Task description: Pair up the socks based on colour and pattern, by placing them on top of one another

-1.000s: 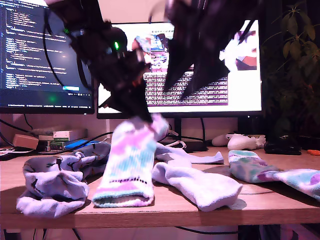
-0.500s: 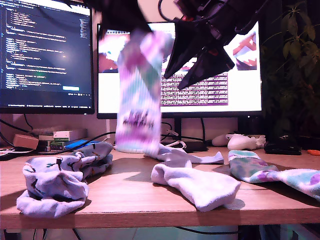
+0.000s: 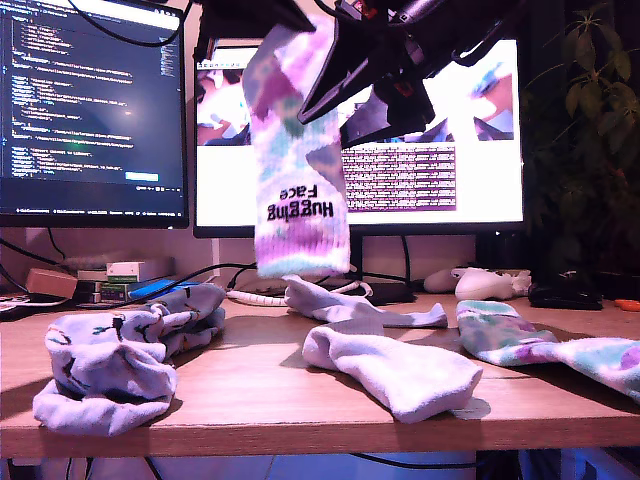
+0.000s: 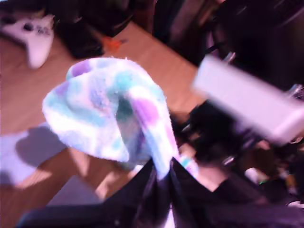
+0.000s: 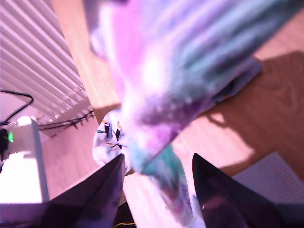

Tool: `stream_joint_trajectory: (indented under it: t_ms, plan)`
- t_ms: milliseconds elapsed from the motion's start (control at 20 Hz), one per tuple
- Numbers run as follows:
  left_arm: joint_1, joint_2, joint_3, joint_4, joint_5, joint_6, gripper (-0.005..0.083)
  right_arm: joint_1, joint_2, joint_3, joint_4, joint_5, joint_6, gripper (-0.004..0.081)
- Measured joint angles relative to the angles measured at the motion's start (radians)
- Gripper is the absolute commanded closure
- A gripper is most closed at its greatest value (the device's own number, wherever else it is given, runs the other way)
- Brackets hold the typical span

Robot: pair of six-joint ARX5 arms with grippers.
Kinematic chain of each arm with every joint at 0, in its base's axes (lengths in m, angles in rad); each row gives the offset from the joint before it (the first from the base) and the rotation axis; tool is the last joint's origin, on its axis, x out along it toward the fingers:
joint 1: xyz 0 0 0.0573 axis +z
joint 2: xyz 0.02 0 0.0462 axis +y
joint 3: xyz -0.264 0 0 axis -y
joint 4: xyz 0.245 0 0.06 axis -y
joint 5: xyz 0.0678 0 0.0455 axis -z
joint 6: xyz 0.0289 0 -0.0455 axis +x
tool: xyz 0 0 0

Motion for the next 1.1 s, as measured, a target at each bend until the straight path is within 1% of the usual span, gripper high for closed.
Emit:
stream_joint_trajectory:
  t_ms: [100, 150, 200, 250, 300, 350, 450, 550, 700, 900, 950, 1000, 1100]
  plan:
    - [0.002, 0.000, 0.044, 0.021, 0.026, -0.034, 0.0794, 0.000, 0.000, 0.000, 0.004, -0.001, 0.000, 0.0366]
    - [0.005, 0.000, 0.060, 0.045, 0.039, -0.039, 0.0794, 0.000, 0.000, 0.000, 0.004, -0.006, -0.002, 0.0383]
    - [0.006, -0.001, 0.070, 0.068, 0.050, -0.066, 0.0794, 0.000, 0.000, 0.000, 0.005, -0.011, -0.009, 0.0434]
    - [0.007, -0.003, 0.072, 0.077, 0.056, -0.066, 0.0794, 0.002, 0.000, 0.000, 0.005, -0.014, -0.009, 0.0503]
    - [0.007, -0.004, 0.072, 0.076, 0.058, -0.104, 0.0794, 0.002, 0.000, 0.000, 0.005, -0.015, -0.019, 0.0572]
    - [0.007, -0.004, 0.072, 0.076, 0.058, -0.108, 0.0794, 0.002, 0.000, 0.000, 0.005, -0.018, -0.023, 0.0636]
    - [0.007, -0.004, 0.072, 0.084, 0.058, -0.112, 0.0794, 0.003, 0.000, 0.000, -0.001, -0.018, -0.023, 0.0789]
    - [0.007, -0.004, 0.072, 0.096, 0.056, -0.122, 0.0794, 0.005, 0.000, 0.000, -0.027, -0.018, -0.018, 0.0780]
    - [0.007, -0.004, 0.072, 0.095, 0.013, -0.125, 0.0794, 0.005, 0.000, 0.000, -0.116, -0.018, 0.058, 0.0780]
    - [-0.015, 0.011, 0.072, 0.094, -0.014, -0.125, 0.0794, -0.031, 0.000, 0.002, -0.227, -0.019, 0.135, 0.0780]
    - [-0.029, 0.024, 0.072, 0.098, -0.023, -0.125, 0.0794, -0.045, 0.000, 0.002, -0.259, -0.016, 0.135, 0.0780]
    - [-0.048, 0.042, 0.072, 0.106, -0.042, -0.116, 0.0794, -0.057, 0.000, 0.002, -0.288, -0.006, 0.140, 0.0780]
    - [-0.090, 0.085, 0.072, 0.129, -0.087, -0.095, 0.0794, -0.080, 0.000, 0.002, -0.325, 0.053, 0.175, 0.0780]
